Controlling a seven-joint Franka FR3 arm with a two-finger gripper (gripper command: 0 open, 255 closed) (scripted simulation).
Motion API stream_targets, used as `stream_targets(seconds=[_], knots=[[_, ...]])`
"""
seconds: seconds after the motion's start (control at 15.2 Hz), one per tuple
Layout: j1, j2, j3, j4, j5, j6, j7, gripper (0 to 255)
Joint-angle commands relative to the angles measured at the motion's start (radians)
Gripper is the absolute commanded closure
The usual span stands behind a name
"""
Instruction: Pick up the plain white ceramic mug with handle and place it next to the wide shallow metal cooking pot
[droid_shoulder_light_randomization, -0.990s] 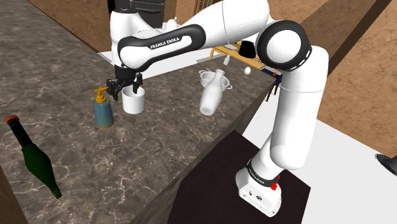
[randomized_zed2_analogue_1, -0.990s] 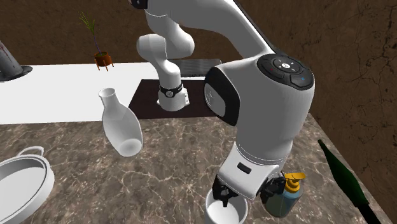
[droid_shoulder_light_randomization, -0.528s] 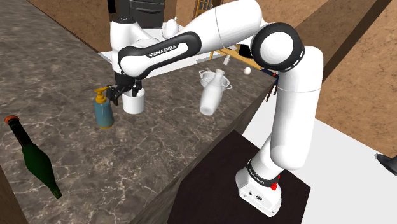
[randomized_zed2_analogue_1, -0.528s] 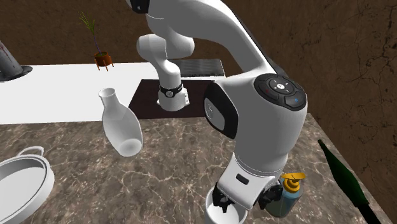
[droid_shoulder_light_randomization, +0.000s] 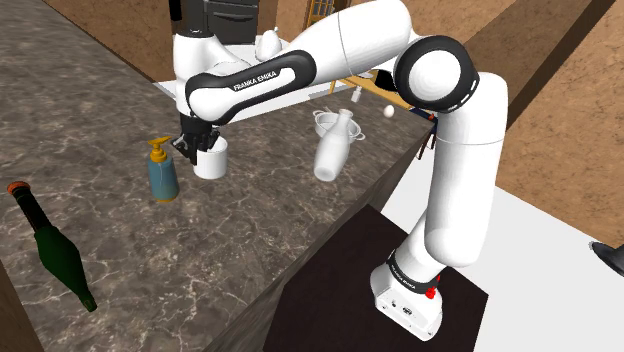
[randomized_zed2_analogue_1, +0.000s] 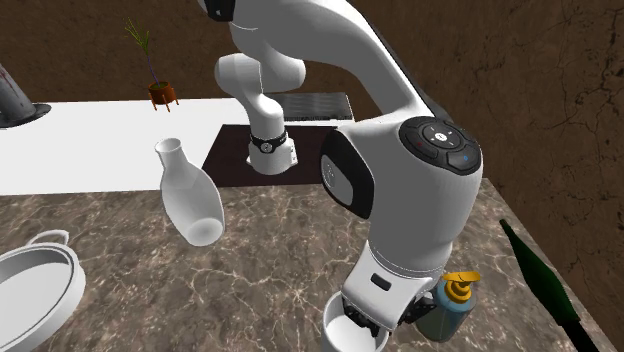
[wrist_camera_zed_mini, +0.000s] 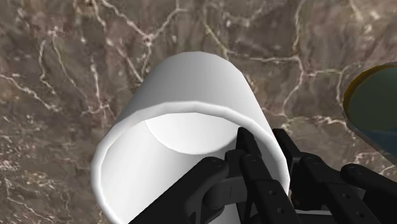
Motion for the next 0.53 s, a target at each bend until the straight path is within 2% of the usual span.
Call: stream_targets(seconds=[0.0, 0.46], knots=[[0.0, 0.0, 0.0, 0.0, 0.0, 0.0, 0.0, 255], [-0.001, -0.006, 0.001, 0.005, 0.003, -0.011, -0.002, 255]])
